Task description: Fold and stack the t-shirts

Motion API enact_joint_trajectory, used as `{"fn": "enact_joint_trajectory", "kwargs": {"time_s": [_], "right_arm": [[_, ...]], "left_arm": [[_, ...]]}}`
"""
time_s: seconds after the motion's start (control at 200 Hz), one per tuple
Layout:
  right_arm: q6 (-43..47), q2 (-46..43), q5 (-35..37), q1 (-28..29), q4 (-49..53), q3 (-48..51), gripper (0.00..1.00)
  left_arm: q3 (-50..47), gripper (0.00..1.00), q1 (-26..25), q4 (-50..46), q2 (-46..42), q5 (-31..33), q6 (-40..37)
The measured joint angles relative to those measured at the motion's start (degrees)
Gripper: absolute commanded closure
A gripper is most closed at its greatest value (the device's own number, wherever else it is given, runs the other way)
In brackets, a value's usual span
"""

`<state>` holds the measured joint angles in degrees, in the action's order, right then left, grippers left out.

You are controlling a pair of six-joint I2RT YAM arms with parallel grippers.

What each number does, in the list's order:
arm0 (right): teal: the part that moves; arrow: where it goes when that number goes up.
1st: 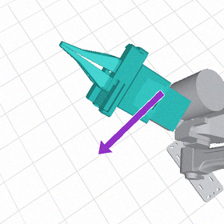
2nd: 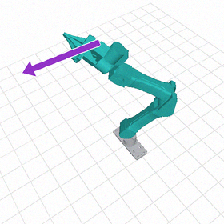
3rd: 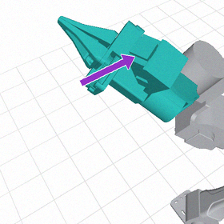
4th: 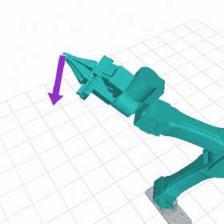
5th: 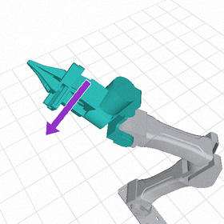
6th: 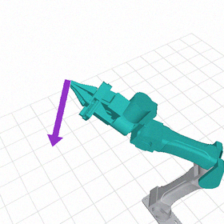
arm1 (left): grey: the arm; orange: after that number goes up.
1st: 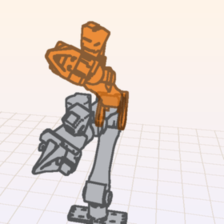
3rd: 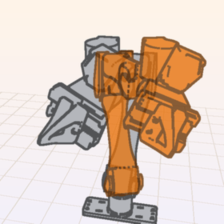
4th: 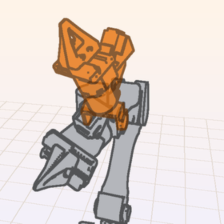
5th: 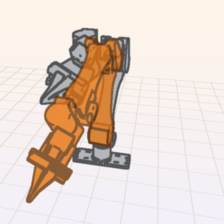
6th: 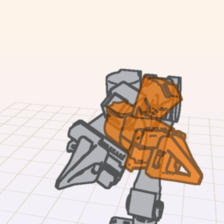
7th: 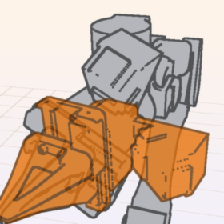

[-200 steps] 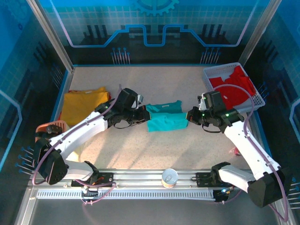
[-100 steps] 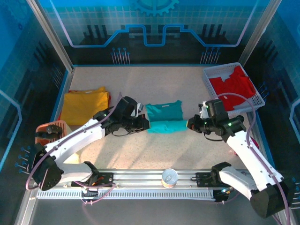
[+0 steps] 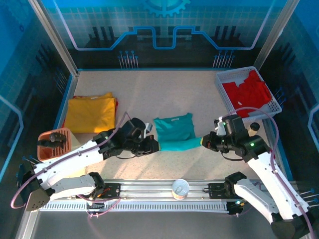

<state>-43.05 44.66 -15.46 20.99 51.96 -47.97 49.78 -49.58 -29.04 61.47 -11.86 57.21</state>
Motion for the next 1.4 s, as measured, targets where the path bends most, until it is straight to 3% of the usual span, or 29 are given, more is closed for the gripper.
{"fn": "enact_joint_trajectory", "kwargs": {"time_s": [0.34,0.911,1.401], "right_arm": [[1.07,9.35,0.0,-0.04,-1.92,-7.78,1.0],[1.44,18.86,-0.9,-2.8,-10.8,-8.22,1.0],[1.46,27.1,-3.65,-7.76,-17.42,-8.28,1.0]], "left_arm": [[6.34,1.0,2.21,-0.28,3.85,2.03,-0.13],[6.51,1.0,13.55,2.56,10.62,-0.9,-3.28],[13.29,1.0,18.67,5.49,22.47,-3.63,-8.2]]}}
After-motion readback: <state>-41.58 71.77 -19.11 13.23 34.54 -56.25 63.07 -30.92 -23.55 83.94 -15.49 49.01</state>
